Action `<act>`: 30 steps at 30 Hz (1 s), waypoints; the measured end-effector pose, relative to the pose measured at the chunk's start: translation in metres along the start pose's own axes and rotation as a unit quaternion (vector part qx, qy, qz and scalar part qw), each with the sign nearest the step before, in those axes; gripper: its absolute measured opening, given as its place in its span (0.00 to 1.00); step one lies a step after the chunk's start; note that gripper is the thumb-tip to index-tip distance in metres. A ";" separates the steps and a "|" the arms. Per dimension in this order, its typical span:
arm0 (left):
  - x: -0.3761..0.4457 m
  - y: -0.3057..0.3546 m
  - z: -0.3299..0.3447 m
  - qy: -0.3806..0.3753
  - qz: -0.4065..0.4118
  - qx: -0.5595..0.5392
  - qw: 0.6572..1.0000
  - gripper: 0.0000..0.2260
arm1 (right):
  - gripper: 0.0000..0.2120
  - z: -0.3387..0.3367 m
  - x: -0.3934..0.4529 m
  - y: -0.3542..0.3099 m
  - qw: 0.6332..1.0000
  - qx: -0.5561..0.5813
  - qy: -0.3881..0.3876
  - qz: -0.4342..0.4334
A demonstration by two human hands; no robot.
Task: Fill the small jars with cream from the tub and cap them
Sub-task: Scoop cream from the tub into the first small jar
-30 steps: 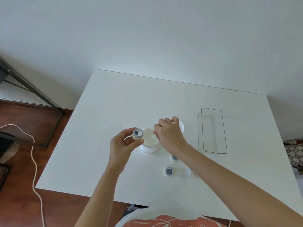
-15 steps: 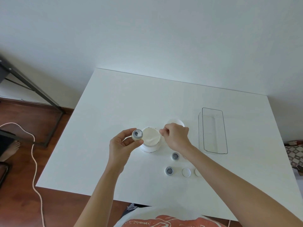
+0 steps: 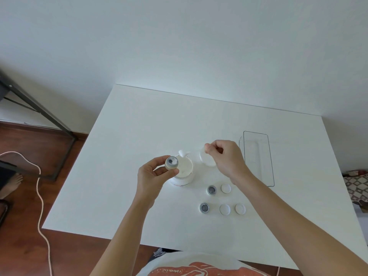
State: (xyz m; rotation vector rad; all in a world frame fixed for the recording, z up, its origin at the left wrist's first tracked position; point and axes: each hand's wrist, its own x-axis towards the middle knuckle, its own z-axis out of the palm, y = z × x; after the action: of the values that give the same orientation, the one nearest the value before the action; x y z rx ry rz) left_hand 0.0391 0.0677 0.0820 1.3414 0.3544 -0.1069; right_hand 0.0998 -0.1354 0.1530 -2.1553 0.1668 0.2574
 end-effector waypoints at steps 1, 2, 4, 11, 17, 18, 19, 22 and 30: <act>0.001 0.001 0.002 -0.001 0.000 -0.001 1.000 0.15 | 0.13 0.000 -0.002 -0.003 1.000 0.000 0.004 -0.015; 0.001 0.001 0.004 -0.003 0.000 -0.003 1.000 0.16 | 0.13 0.001 -0.005 -0.005 0.999 -0.004 0.009 -0.032; 0.002 0.003 0.006 -0.008 0.001 -0.005 1.000 0.16 | 0.12 0.004 -0.009 -0.007 0.997 -0.020 0.024 -0.072; 0.004 0.005 0.009 -0.007 -0.001 -0.012 1.000 0.16 | 0.10 0.014 -0.022 -0.004 0.958 -0.101 0.109 -0.244; 0.003 0.006 0.009 -0.016 0.005 -0.023 1.000 0.14 | 0.11 0.014 -0.025 0.007 0.835 -0.295 0.177 -0.431; 0.003 0.007 0.009 -0.017 0.005 -0.026 1.000 0.13 | 0.12 0.014 -0.025 0.009 0.811 -0.314 0.185 -0.458; 0.003 0.007 0.009 -0.017 0.006 -0.028 0.999 0.13 | 0.12 0.013 -0.026 0.011 0.792 -0.325 0.191 -0.480; 0.004 0.007 0.008 -0.016 0.005 -0.029 0.999 0.13 | 0.09 0.012 -0.027 0.015 0.768 -0.335 0.202 -0.507; 0.004 0.005 0.006 -0.010 0.000 -0.026 1.000 0.14 | 0.09 0.007 -0.028 0.019 0.761 -0.325 0.219 -0.518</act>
State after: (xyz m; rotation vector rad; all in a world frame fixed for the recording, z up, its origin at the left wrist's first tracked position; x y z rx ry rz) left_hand 0.0459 0.0637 0.0868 1.2877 0.3373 -0.1109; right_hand 0.0681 -0.1398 0.1410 -2.5789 -0.9868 -0.9718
